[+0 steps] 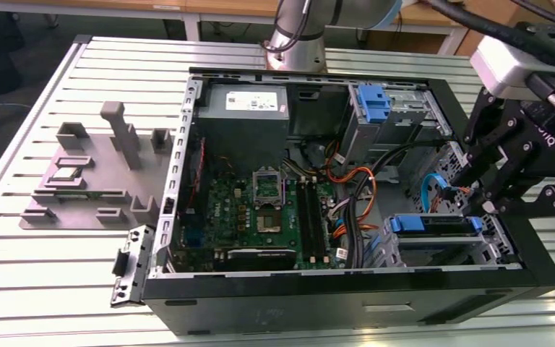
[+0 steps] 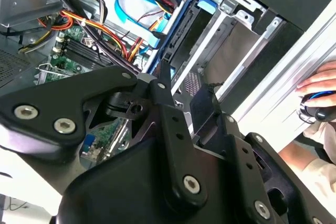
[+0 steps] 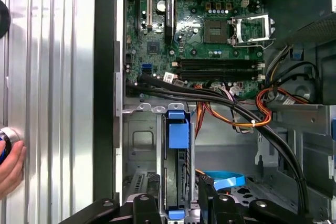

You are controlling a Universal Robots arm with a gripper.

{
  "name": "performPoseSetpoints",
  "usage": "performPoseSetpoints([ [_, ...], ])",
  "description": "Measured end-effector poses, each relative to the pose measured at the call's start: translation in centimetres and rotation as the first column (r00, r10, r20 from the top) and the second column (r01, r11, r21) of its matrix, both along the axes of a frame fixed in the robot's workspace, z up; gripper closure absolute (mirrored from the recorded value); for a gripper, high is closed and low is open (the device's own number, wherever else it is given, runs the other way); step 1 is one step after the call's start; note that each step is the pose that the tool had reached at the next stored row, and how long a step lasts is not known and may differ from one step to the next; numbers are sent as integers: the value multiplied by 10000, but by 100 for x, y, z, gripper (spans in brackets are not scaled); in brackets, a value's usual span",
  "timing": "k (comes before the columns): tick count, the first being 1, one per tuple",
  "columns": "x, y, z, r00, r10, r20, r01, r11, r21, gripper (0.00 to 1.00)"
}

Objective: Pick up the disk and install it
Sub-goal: 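Insert the disk into the insertion slot, then insert the first disk wire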

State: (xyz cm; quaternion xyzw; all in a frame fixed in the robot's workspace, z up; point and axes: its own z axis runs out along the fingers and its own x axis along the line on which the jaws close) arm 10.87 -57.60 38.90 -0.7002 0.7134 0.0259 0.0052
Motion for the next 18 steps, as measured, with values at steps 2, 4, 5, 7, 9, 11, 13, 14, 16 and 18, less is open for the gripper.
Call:
performPoseSetpoints([
  [2, -1, 13, -18, 10000, 10, 18, -10, 10000, 3, 58],
  [4, -1, 15, -19, 10000, 13, 20, -13, 10000, 4, 58],
  [5, -2, 23, -19, 10000, 15, 19, -15, 10000, 3, 58],
  [7, -2, 31, -20, 10000, 19, 19, -19, 10000, 3, 58],
  [9, -2, 33, -20, 10000, 19, 19, -19, 10000, 3, 58],
  [11, -2, 34, -20, 10000, 20, 19, -20, 10000, 3, 58],
  [13, -2, 36, -21, 10000, 21, 19, -21, 10000, 3, 58],
  [14, -2, 37, -21, 10000, 21, 19, -21, 10000, 3, 58],
  [16, -2, 38, -21, 10000, 22, 19, -22, 10000, 3, 58],
  [18, -2, 67, -24, 10000, 35, 19, -35, 10000, 2, 58],
])
